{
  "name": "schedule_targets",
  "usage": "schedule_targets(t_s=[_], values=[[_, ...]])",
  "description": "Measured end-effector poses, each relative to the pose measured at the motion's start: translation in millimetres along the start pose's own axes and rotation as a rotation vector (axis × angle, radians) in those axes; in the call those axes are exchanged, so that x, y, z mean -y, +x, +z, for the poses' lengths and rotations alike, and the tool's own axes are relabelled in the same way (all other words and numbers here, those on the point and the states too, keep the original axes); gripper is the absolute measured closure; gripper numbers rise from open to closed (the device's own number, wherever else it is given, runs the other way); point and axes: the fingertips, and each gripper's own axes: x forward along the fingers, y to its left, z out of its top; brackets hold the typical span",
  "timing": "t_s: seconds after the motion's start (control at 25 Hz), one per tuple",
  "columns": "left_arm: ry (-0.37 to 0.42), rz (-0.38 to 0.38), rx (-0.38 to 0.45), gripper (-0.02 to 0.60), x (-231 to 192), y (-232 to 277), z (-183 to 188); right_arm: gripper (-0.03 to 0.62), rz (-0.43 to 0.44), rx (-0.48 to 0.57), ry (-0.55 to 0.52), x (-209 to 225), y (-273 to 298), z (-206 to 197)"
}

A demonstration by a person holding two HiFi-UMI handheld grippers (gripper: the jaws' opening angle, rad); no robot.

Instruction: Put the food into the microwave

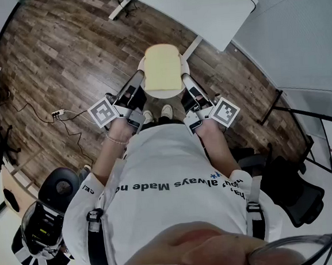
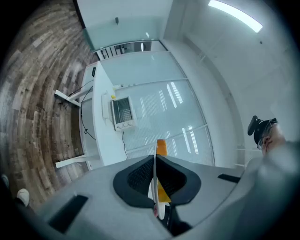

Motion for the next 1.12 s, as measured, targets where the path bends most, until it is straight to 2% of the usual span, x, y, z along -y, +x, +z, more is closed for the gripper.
schedule_targets(t_s=[0.72, 1.12], values=[[0.007, 0.014, 0.019, 0.563, -3, 54, -20, 0.572, 0.03, -0.022, 0.012, 23, -10, 54], [-0.005, 0.012, 0.01, 0.563, -17, 74, 18, 0.572, 0.025, -0.024, 0.016, 30, 31, 66]])
